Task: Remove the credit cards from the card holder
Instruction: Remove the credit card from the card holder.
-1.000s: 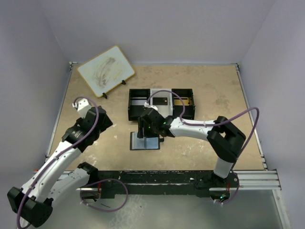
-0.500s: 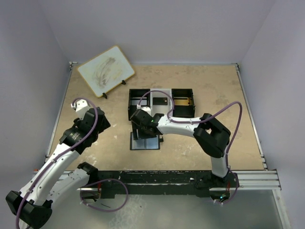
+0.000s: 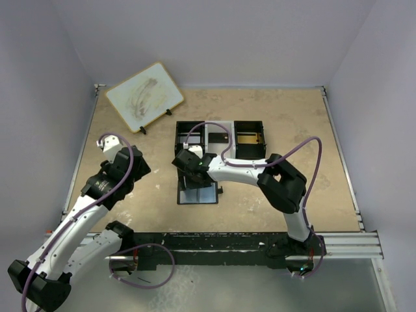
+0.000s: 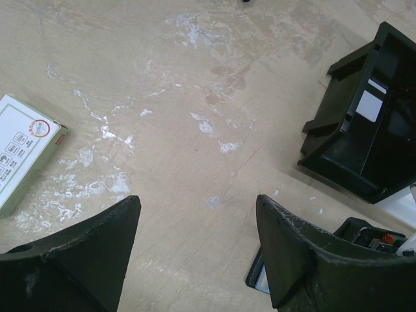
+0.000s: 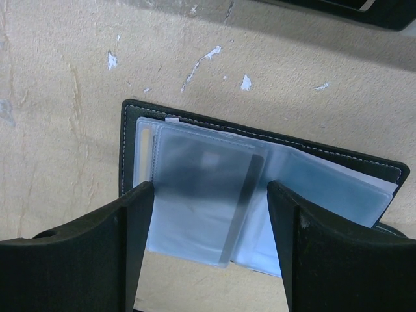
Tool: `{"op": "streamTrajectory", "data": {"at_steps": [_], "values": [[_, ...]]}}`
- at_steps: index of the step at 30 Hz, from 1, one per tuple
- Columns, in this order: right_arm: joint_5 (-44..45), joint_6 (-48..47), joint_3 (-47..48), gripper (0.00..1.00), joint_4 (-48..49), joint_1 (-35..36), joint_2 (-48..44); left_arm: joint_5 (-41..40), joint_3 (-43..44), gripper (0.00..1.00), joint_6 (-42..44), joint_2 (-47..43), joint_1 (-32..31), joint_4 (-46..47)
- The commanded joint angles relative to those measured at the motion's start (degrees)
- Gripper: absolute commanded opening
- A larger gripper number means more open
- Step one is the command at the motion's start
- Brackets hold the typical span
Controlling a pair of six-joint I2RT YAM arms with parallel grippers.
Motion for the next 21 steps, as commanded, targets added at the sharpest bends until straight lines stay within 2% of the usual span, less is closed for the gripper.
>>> {"op": "streamTrajectory", "data": {"at_steps": [1,5,10,15,21], "values": [[3.57,1.59,2.16,0.73,-4.98,0.83,2.87,-1.03,0.04,0.7,1.48,-0.16,0.3,1.97],[4.1,2.33,2.41,0.71,-5.43,1.14,3.61,-1.15,-0.02,0.69,1.45,-0.02,0.26,1.97],[0.15,2.7,-0.18,0.55,-2.31,1.14,1.13,-0.79,-0.13,0.69,1.51,0.31,0.31,2.19],[-2.87,2.64,-3.42,0.47,1.89,0.02,-0.8,0.21,-0.14,0.69,1.97,1.44,0.31,2.5],[-8.25,3.11,-10.73,0.45,10.98,-1.73,-5.39,2.84,-0.46,0.69,3.22,1.96,0.22,3.56]]}}
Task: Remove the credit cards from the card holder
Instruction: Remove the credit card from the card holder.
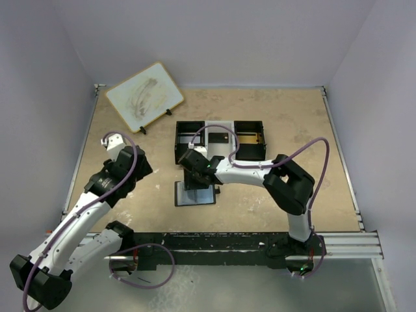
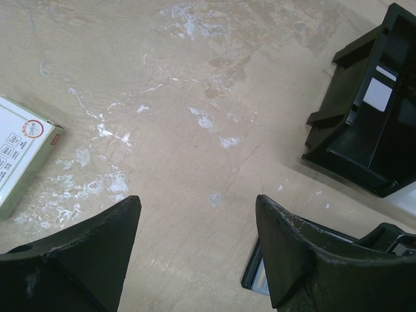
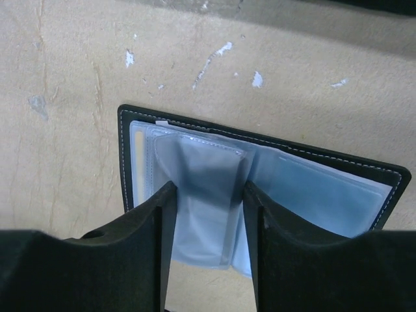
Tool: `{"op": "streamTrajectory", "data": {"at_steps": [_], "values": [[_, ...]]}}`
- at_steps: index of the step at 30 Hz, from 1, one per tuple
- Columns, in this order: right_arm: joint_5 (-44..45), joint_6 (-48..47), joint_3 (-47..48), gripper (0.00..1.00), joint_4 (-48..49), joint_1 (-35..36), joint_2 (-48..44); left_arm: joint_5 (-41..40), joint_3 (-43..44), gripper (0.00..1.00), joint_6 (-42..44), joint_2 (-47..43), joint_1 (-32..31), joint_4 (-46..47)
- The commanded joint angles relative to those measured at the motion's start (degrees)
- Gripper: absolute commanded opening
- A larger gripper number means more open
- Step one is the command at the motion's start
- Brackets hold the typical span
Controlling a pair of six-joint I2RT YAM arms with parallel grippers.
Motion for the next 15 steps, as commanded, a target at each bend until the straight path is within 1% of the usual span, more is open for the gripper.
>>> {"op": "streamTrajectory", "data": {"at_steps": [1,5,8,9,10,12,15], "values": [[-5.16,0.74,-6.43,0.45,5.08,-1.2,-3.65,3.28,-0.42,0.69,2.41,-0.11,0.22,3.23],[-7.13,2.24,-13.14,0.41,11.84,-2.66,-6.8,9.88,-1.69,0.67,3.13,-0.42,0.2,6.19],[-8.93,3.52,-18.09,0.34,17.52,-3.97,-8.7,19.64,-5.12,0.65,1.51,-0.67,0.15,10.32],[-9.26,3.88,-19.71,0.33,19.27,-4.24,-9.28,21.45,-6.88,0.64,0.6,-0.88,0.19,12.3],[-9.61,4.08,-21.34,0.32,20.8,-4.57,-9.67,25.87,-8.6,0.63,-0.17,-1.13,0.21,14.55],[-10.64,4.35,-23.8,0.27,23.78,-5.4,-10.6,31.87,-12.57,0.63,-1.87,-1.57,0.21,20.49],[-13.35,4.86,-28.25,0.26,30.28,-6.49,-12.24,38.13,-17.21,0.62,-4.18,-1.28,-0.15,29.48]]}}
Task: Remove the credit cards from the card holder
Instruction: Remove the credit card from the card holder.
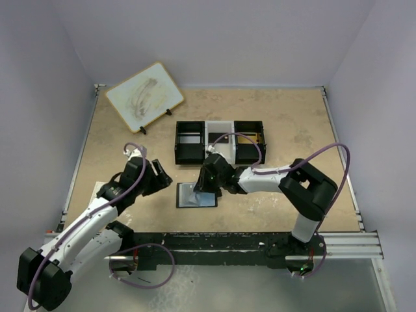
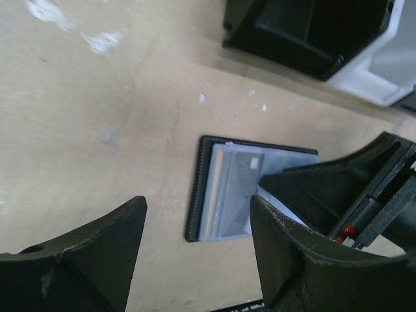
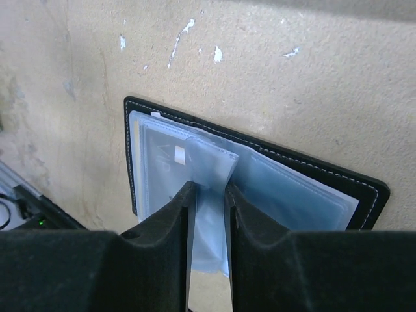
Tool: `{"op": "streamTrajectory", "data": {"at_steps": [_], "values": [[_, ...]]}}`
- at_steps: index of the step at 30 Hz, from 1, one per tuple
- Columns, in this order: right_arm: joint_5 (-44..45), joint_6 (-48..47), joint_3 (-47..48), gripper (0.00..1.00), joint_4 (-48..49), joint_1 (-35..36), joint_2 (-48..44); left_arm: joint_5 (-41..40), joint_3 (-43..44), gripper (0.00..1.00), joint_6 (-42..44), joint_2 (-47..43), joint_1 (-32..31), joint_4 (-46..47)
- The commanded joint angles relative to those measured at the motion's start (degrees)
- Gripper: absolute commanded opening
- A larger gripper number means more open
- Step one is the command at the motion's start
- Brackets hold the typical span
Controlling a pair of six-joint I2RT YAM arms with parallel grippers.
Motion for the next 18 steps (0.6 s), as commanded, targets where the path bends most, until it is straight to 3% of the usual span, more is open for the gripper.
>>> {"op": "streamTrajectory", "data": {"at_steps": [1,10,18], "values": [[-4.34,1.17,-7.18,0.27,8.76,-1.74,-2.08,14.34,-5.6,0.62,-4.46,-0.19,-0.63,18.21],[-9.47,4.41,-16.83,0.28,22.78,-5.44,-5.6,7.76,-6.52,0.61,-6.57,8.54,-16.2,29.85],[-10.27,5.14,-20.0,0.29,25.44,-6.82,-6.5,5.82,-10.5,0.61,-10.6,13.33,-19.95,40.59]]}}
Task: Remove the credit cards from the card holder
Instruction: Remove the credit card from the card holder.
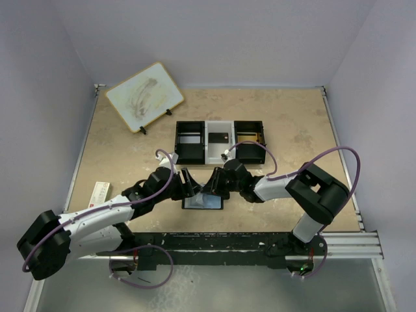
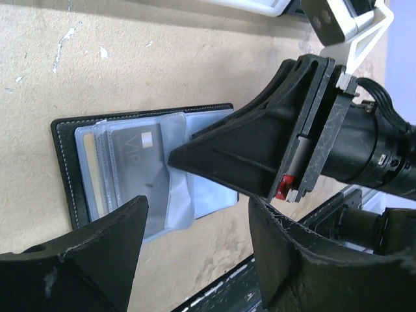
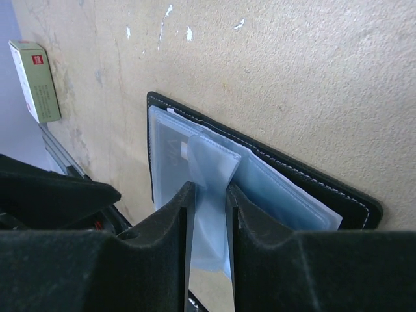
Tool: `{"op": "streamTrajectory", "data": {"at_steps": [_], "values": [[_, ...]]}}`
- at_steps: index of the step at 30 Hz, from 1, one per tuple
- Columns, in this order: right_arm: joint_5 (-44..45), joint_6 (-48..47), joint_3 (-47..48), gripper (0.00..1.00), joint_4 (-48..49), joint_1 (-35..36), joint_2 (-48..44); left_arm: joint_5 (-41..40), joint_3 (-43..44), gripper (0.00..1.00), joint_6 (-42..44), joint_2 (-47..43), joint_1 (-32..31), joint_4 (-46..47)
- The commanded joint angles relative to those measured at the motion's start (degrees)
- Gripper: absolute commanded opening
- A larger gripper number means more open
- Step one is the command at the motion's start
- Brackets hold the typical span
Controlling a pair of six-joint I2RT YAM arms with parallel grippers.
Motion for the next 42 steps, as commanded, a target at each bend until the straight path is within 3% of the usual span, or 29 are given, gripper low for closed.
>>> {"op": "streamTrajectory", "data": {"at_steps": [1,7,14,23,30,34,38,42], "values": [[-0.75,0.36,-1.85,0.29,1.84,-0.66,-0.91,-1.97,-1.9,0.61,-3.01,2.84,-1.49,10.81],[-0.85,0.62,-2.68,0.3,2.32,-0.86,-1.21,-1.83,-1.34,0.61,-3.49,9.2,-4.21,14.34],[-1.56,0.62,-2.63,0.31,2.2,-0.88,-1.47,-3.76,-2.65,0.61,-4.02,9.48,-4.8,13.89],[-1.77,0.24,-1.86,0.32,1.4,-0.93,-1.7,-1.91,-4.57,0.59,-7.99,13.81,-5.07,24.92],[-3.85,-0.48,-1.5,0.43,2.77,-0.97,-5.57,4.37,-5.42,0.54,-9.77,18.08,-5.07,35.89],[0.24,-1.77,1.14,0.55,-6.03,-1.03,-9.66,4.66,-3.65,0.53,-9.06,19.15,-5.36,35.47],[10.52,-2.86,3.13,0.67,-18.9,-1.5,-15.07,3.82,-1.74,0.53,-7.93,19.23,-5.95,33.54],[17.03,-4.32,2.67,0.7,-26.66,-3.43,-21.25,3.11,0.45,0.53,-7.28,21.6,-7.08,33.13]]}}
